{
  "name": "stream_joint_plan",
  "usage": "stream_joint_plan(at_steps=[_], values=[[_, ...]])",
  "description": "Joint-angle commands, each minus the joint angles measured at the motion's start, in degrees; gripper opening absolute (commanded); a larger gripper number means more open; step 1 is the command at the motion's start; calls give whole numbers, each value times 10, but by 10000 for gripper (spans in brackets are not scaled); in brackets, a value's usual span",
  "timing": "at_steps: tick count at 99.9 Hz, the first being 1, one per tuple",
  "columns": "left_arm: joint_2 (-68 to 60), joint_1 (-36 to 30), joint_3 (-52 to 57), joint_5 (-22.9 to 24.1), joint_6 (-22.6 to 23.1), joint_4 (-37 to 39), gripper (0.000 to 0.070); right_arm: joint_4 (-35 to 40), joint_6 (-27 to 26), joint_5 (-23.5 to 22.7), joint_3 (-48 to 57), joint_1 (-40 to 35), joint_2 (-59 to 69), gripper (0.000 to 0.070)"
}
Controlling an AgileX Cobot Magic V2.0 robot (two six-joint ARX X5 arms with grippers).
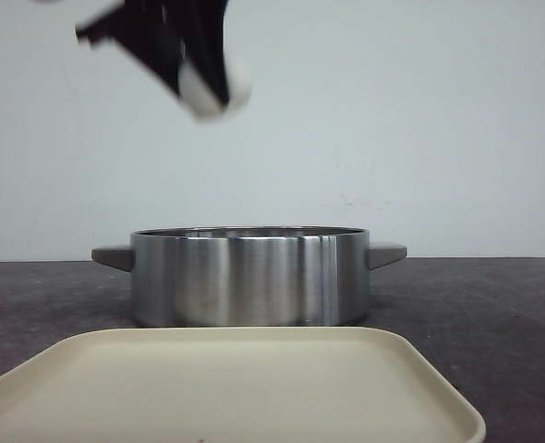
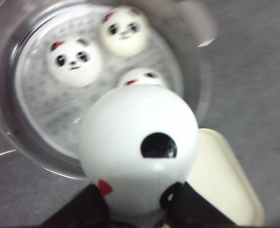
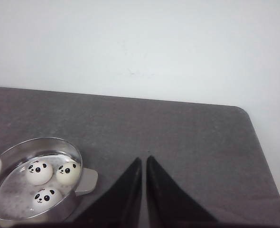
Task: Steam buns
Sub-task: 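Carry the bun with the left gripper and lower it into the pot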
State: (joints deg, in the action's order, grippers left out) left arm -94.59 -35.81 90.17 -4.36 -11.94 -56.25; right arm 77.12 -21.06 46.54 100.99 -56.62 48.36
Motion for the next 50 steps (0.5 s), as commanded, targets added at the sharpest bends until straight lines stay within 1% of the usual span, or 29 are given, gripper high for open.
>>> stream_joint_plan(at_steps=[1, 10, 22, 36, 50], values=[[-34, 3, 16, -4, 8, -3, 11, 28, -6, 2, 10, -6, 6, 9], [-71, 16, 16, -4, 7, -2, 11, 32, -8, 1, 10, -6, 6, 9], [-111, 18, 17, -4, 7, 26, 11, 35, -15, 0, 10, -6, 6, 9], [-145, 18, 17, -4, -8, 57, 11, 37, -28, 0, 10, -6, 6, 9], [-172, 18, 17, -4, -8, 60, 11, 40, -39, 0, 10, -6, 6, 9]])
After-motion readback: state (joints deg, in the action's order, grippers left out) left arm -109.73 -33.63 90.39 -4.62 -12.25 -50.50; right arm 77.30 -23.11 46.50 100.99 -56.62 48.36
